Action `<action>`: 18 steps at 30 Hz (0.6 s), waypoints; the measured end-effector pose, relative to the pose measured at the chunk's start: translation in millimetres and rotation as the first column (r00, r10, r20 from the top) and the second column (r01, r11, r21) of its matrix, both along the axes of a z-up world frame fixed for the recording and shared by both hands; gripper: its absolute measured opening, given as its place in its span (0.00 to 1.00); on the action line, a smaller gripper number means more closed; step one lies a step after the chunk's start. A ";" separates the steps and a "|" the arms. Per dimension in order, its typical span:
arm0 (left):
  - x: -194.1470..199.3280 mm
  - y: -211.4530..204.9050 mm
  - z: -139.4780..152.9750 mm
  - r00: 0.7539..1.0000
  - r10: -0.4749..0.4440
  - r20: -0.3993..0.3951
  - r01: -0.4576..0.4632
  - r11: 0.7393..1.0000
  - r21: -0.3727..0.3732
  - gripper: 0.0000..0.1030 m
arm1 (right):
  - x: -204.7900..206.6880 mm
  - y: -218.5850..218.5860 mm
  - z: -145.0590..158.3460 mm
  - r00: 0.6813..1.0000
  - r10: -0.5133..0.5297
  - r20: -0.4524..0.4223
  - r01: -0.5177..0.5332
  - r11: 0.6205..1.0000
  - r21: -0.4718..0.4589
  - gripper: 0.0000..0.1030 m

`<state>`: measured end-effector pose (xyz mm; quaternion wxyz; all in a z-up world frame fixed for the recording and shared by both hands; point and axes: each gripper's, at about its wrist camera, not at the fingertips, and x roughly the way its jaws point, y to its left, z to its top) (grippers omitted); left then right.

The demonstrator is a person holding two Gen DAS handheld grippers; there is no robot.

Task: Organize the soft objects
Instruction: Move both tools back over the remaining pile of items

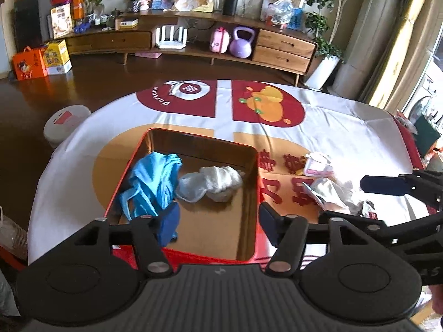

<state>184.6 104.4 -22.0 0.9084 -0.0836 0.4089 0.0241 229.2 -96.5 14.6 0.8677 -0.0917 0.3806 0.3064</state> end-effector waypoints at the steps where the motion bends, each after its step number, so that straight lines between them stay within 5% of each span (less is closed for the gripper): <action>1: -2.2 -4.8 0.9 1.000 -0.007 0.006 0.007 1.000 0.009 0.63 | -2.4 -6.5 0.9 1.000 -0.005 0.001 0.005 1.000 0.006 0.83; 6: -9.0 -24.2 4.5 0.999 -0.036 0.026 0.035 0.999 0.010 0.76 | -13.4 -40.4 5.5 0.999 -0.045 0.004 0.045 0.998 0.042 0.88; 18: -12.2 -66.6 -2.6 0.993 -0.111 0.043 0.113 0.993 -0.026 0.84 | -28.1 -114.6 -1.5 0.993 -0.118 0.027 0.116 0.992 0.042 0.96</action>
